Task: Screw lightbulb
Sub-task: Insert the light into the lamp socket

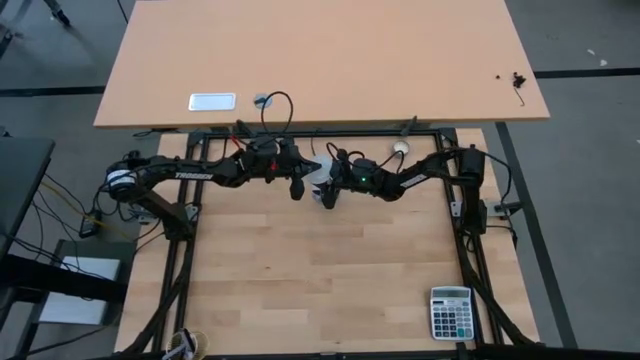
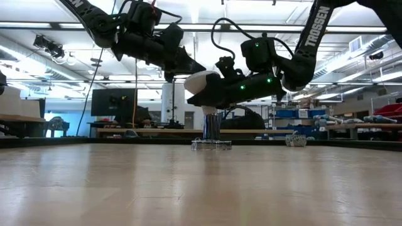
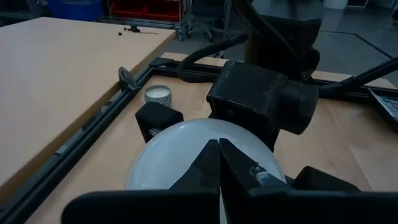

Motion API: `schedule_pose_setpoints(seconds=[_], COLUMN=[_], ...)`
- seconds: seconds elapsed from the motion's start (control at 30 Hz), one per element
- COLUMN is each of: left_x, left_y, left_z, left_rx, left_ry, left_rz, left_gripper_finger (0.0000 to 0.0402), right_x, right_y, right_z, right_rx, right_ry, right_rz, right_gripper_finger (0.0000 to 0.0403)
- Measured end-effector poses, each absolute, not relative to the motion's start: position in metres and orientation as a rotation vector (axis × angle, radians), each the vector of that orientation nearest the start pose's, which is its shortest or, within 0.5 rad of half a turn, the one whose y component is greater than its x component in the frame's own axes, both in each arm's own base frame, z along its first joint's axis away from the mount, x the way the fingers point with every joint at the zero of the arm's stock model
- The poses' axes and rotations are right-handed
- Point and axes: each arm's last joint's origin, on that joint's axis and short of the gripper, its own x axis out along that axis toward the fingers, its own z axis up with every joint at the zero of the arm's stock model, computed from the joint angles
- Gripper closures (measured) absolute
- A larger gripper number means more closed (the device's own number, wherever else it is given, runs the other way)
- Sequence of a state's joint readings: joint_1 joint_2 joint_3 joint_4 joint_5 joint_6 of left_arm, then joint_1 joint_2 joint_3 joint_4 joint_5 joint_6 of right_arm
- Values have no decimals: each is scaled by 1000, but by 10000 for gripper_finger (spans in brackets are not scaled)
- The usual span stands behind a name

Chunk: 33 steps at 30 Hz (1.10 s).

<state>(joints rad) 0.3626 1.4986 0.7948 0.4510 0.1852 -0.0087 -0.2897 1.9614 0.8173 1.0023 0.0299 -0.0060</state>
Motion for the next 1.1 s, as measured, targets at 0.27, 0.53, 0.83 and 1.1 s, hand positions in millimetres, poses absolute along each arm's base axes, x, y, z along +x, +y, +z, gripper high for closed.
schedule_pose_setpoints(seconds=[0.27,0.53,0.83,1.1], left_x=[301,301,301,301], left_y=[108,108,109,108], left_z=[230,229,228,228], left_rx=[-80,-78,-75,-73], left_ry=[248,257,267,266], left_rz=[176,185,193,191], left_gripper_finger=[401,401,401,401], right_x=[357,352,343,342], right_y=[-107,-106,-102,-101], right_z=[135,147,165,166], right_rx=[84,73,18,27], right_ry=[152,203,295,308], right_rz=[-328,-329,-319,-311], right_gripper_finger=[138,73,52,61])
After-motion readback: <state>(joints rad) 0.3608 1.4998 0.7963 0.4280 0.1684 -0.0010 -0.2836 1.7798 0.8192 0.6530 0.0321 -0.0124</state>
